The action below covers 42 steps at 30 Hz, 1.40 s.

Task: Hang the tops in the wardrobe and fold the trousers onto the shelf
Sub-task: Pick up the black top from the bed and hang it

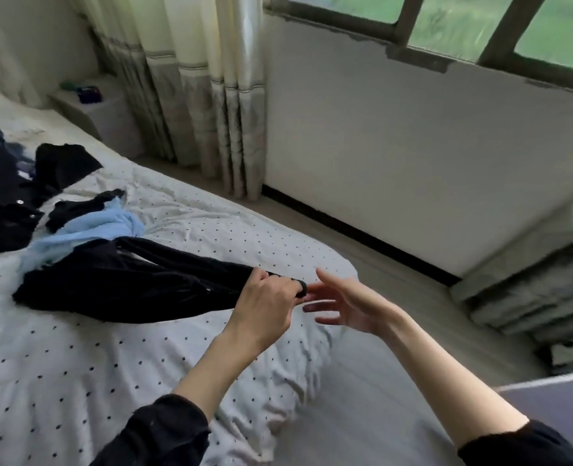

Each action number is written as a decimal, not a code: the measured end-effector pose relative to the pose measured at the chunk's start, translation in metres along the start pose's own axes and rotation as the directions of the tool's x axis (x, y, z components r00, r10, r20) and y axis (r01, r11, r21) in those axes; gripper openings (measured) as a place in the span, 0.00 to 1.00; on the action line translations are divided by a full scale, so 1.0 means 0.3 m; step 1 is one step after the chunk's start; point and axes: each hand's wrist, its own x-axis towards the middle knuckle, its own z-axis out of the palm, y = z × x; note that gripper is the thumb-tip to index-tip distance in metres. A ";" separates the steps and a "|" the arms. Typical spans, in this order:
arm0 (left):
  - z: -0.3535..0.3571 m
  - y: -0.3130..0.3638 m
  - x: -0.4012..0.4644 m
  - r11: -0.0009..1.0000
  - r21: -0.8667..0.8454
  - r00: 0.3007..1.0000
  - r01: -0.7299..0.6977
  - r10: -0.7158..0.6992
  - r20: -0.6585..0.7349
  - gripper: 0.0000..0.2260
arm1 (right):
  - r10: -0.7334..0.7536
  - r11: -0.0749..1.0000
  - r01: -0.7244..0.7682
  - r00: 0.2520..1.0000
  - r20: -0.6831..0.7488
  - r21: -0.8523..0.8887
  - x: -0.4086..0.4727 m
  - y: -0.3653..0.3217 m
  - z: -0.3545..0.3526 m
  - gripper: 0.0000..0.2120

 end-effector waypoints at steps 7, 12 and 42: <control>0.064 0.240 -0.051 0.992 0.016 0.992 -0.128 0.128 0.010 0.12 | 0.044 0.997 -0.047 0.998 0.047 0.067 -0.160 0.126 -0.103 0.08; 0.098 0.295 -0.123 0.992 0.110 0.994 -0.065 0.054 0.099 0.12 | -0.050 0.991 0.053 0.998 -0.031 0.120 -0.213 0.184 -0.121 0.12; 0.166 0.779 0.098 0.964 -0.151 0.951 -0.220 0.247 0.187 0.06 | -0.235 0.904 0.428 0.525 -0.818 0.015 -0.881 0.421 -0.620 0.09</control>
